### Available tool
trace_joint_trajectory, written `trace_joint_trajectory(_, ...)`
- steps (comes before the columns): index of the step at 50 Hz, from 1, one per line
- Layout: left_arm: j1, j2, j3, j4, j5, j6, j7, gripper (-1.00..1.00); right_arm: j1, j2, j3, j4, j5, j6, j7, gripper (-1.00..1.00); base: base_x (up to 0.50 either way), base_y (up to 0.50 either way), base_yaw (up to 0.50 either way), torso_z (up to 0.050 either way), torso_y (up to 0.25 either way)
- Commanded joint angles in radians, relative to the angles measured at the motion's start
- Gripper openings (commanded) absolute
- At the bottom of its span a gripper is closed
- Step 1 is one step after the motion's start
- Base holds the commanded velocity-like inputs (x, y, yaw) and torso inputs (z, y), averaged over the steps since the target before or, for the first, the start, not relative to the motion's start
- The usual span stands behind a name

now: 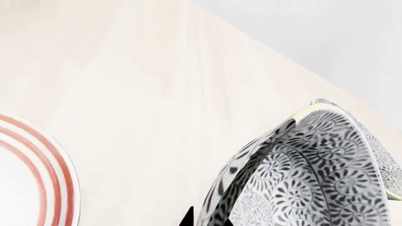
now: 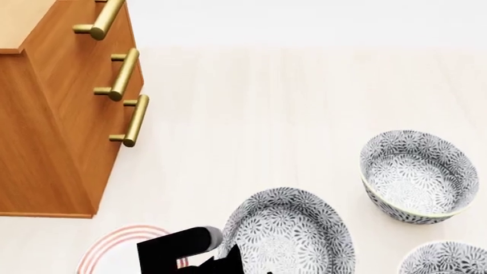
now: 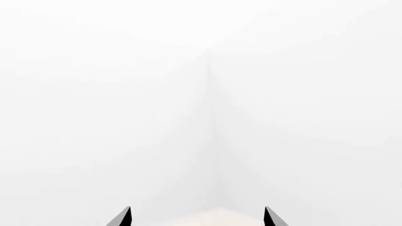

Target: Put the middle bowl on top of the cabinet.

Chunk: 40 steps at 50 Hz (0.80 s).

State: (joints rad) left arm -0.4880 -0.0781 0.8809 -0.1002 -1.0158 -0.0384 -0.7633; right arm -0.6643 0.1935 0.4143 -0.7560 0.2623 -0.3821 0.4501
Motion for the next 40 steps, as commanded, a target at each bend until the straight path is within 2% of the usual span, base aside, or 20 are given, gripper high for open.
trace_joint_trajectory(1,-0.014,-0.022,0.019,0.062,0.049,0.043,-0.064,-1.00,0.009,0.002,-0.005,0.002,-0.006,0.002,0.003,1.00,0.00,0.00,0.00,0.039,-0.189)
trace_joint_trajectory(8,-0.024,-0.039,0.030,0.107,0.081,0.045,-0.091,-1.00,0.009,0.002,-0.005,0.002,-0.006,-0.003,0.005,1.00,0.00,0.00,0.00,0.039,-0.187)
trace_joint_trajectory(11,-0.029,-0.050,0.023,0.145,0.085,0.052,-0.102,-1.00,0.015,0.004,-0.010,0.003,-0.011,0.002,0.007,1.00,0.00,0.00,0.00,0.050,0.042)
trace_joint_trajectory(24,-0.069,-0.084,0.011,0.287,0.059,0.022,-0.156,-1.00,0.037,0.013,-0.028,0.011,-0.023,0.016,0.012,1.00,0.00,0.00,0.00,0.050,0.162)
trace_joint_trajectory(40,-0.200,-0.127,-0.032,0.459,0.033,-0.038,-0.234,-1.00,0.050,0.020,-0.033,0.021,-0.024,0.006,0.017,1.00,0.00,0.00,0.00,0.050,0.180)
